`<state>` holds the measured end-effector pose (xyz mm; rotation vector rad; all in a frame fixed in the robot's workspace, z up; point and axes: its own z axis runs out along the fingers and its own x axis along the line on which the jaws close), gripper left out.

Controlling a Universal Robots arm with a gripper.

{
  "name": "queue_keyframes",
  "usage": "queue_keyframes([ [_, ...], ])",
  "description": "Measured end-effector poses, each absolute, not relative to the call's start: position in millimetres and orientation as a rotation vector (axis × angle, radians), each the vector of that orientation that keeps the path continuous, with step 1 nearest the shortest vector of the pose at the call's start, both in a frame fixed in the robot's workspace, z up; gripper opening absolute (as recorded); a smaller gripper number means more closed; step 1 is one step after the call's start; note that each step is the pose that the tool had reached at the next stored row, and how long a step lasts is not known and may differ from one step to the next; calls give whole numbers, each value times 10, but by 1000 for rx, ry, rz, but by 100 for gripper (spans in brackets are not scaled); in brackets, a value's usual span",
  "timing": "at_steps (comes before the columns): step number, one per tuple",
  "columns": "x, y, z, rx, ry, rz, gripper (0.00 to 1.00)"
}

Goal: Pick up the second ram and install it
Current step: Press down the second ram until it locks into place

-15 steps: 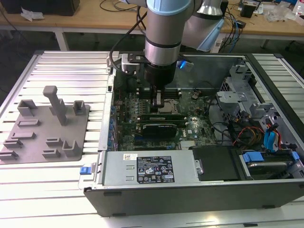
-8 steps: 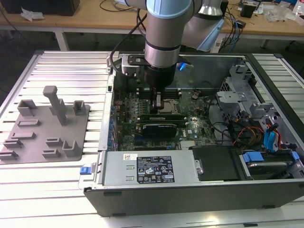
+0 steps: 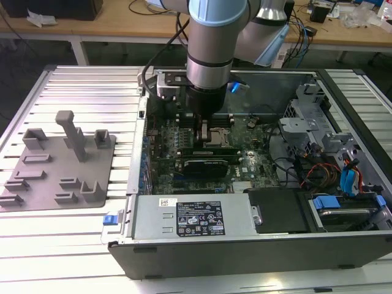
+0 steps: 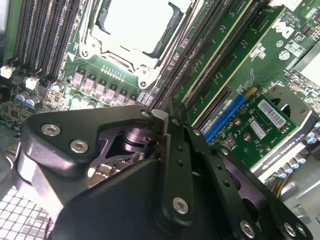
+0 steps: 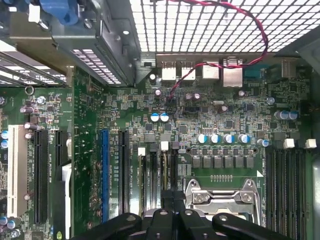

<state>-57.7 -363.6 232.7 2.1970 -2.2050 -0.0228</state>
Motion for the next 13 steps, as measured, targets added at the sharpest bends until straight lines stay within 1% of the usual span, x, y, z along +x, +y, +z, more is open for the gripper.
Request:
queue_keyframes([
  [11,-582,-3636,2281,2197,-2206,-23,8],
  [13,-582,-3635,2342,2198,-2206,-23,8],
])
